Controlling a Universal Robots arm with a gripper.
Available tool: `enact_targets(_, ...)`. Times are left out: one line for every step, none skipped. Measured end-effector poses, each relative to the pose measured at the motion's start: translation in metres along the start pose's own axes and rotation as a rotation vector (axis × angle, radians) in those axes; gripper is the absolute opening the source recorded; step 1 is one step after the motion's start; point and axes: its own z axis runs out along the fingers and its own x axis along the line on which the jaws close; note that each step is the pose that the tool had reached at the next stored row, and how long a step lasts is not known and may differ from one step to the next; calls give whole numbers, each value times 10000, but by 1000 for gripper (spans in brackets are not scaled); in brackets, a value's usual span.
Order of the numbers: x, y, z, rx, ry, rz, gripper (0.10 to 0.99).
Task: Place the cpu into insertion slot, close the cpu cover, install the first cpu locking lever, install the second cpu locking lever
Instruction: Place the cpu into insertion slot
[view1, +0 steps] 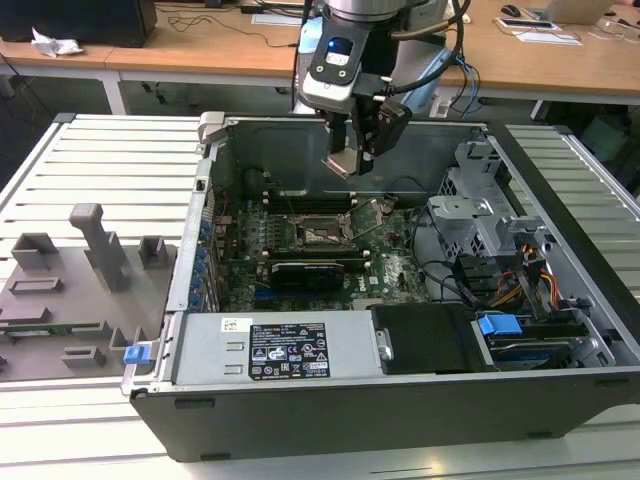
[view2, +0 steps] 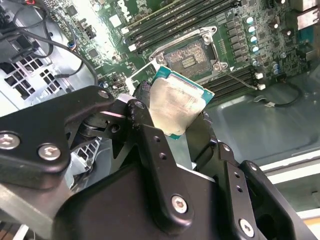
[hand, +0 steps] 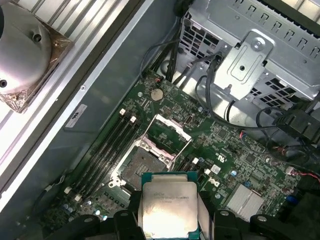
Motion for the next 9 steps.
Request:
enact_targets(0,-1,9,-1,-7,78,529)
enact_targets(0,-2,22,-4,-24,282,529)
enact_targets(0,-2,30,-6,-36,419,529)
enact_targets(0,-3,36,-8,-49,561,529)
enact_targets(0,-4,42,-10,-62,717,529)
enact_targets(-1,-4,50,-13,-81,935,529)
enact_targets(-1,-4,55,-15,-93,1073,529)
enact_targets(-1,-5,61,-18,-105,1215,529)
enact_targets(-1,-6,69,-22,-122,1415,529)
